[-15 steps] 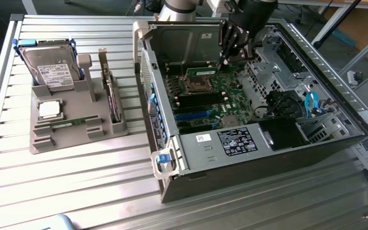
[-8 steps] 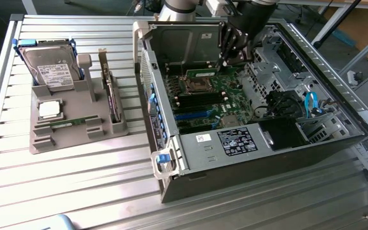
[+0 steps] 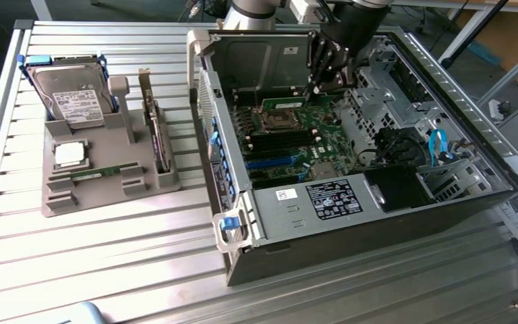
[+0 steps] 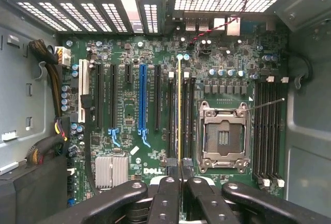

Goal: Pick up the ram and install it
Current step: 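Insert the ram into the slot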

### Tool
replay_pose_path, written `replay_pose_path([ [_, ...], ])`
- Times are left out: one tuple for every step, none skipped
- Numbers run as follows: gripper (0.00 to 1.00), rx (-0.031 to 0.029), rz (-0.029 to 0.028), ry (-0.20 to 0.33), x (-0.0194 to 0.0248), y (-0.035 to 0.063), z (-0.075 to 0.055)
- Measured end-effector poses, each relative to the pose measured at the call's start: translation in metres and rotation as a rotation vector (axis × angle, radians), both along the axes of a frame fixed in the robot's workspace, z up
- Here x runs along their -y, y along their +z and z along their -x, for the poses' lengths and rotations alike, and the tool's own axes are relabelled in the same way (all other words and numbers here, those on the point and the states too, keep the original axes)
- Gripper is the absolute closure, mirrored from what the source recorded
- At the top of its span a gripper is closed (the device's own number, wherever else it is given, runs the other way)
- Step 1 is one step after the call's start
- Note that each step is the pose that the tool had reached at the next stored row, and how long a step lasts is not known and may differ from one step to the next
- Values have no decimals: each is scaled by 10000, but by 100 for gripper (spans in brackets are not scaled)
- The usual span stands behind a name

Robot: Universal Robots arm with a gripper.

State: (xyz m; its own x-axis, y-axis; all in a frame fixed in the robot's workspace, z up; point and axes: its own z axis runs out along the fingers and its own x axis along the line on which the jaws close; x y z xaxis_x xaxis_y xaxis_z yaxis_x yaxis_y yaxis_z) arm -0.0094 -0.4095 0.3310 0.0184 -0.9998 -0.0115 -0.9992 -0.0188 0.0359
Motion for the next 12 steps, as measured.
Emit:
replay_pose_path([
  [88,0,1,5,0,0,0],
  [88,0,0,14,0,0,0],
  [88,0,0,17,0,0,0],
  [88,0,1,17,0,0,0],
  [88,0,0,17,0,0,0],
  [88,0,1,17,0,0,0],
  [88,0,0,17,0,0,0],
  [88,0,0,18,0,0,-5],
  [88,0,1,18,0,0,-11],
  [88,0,0,17,0,0,-19],
  [88,0,0,16,0,0,-27],
  [88,0,0,16,0,0,-35],
])
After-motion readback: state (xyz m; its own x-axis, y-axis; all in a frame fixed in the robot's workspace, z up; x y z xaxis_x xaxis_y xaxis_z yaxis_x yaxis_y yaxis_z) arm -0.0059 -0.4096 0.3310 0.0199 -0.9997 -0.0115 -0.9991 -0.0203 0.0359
